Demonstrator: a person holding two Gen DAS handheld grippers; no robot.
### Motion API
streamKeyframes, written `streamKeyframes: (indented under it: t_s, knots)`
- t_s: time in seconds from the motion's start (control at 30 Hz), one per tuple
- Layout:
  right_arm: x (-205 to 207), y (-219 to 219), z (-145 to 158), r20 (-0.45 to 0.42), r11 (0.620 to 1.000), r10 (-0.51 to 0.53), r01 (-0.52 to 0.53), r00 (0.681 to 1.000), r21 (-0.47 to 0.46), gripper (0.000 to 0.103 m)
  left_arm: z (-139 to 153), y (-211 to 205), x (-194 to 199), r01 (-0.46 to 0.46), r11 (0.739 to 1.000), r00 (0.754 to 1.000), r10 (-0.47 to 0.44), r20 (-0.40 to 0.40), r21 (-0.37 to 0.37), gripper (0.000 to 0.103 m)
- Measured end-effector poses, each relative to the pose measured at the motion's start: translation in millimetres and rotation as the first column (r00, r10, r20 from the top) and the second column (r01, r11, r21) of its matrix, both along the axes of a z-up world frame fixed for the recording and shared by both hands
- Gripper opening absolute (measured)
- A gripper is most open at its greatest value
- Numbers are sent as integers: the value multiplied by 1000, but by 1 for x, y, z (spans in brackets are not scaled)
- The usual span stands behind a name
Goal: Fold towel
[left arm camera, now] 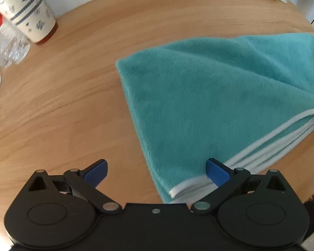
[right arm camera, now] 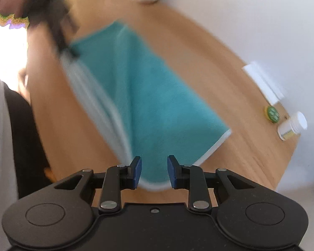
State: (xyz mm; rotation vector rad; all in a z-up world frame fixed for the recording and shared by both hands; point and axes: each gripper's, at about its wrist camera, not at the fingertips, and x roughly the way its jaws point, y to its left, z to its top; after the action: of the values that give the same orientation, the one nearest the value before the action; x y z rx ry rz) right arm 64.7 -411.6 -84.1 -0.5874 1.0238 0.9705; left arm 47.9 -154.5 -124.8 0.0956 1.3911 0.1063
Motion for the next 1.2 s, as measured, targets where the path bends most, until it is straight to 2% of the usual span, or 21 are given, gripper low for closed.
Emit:
streamKeyframes:
  t_s: [0.07,0.1,0.17,0.23,0.27,0.37,0.4,0.47,0.53,0.63,0.7,0.83,0.87,0.97,1.03,1.1,1.2]
  knots:
    - [7,14,-5,-11,997,-65,65,998,37,30,10,1,4,-9,1000,1000,10,28,-23,102]
    - [4,23,-11,-14,996,-73,74,997,48,30,15,0,7,-7,999,999,8,51,-33,102]
    - [0,40,-21,-16,994,-89,90,996,68,22,22,-4,15,7,998,995,-1,96,-59,102]
    - [-9,59,-34,-8,995,-81,81,997,50,21,21,-10,21,37,995,992,-26,124,-90,102]
    - [-12,65,-37,-27,996,-73,74,997,52,18,17,-16,23,68,993,990,-56,127,-95,102]
    - [-24,78,-45,-59,997,-54,57,997,45,17,-3,-26,20,131,990,990,-128,60,-48,102]
    - [-27,79,-47,-58,997,-59,61,997,42,17,-10,-25,18,138,989,990,-137,23,-54,102]
    - [-27,76,-47,-68,996,-77,80,995,34,18,-19,-15,8,110,987,993,-115,-34,-120,102]
    - [-25,72,-47,-82,994,-102,104,991,22,18,-20,-6,0,95,989,994,-101,-47,-114,103]
    - [-17,57,-50,-58,988,-154,153,986,-26,17,-21,9,-11,73,992,994,-81,-70,-101,103]
    - [-11,51,-49,-71,983,-183,183,980,-18,17,-19,15,-11,44,994,995,-53,-87,-100,102]
    - [-2,46,-41,-18,980,-200,200,980,-10,17,7,14,-3,24,983,999,-28,-18,-184,102]
    - [1,45,-41,-32,979,-205,206,978,2,17,13,10,1,22,977,1000,-21,3,-212,102]
    - [7,42,-47,-7,977,-211,211,977,-19,17,16,-10,16,75,971,994,-53,98,-229,102]
    - [12,39,-53,7,974,-221,222,975,-50,17,12,-21,29,96,970,991,-71,116,-224,102]
    - [16,33,-53,-19,969,-246,245,969,-41,17,-6,-29,37,103,971,994,-91,64,-218,102]
    - [17,23,-55,-35,965,-261,261,965,-28,20,-13,-43,18,218,971,976,-217,28,-99,103]
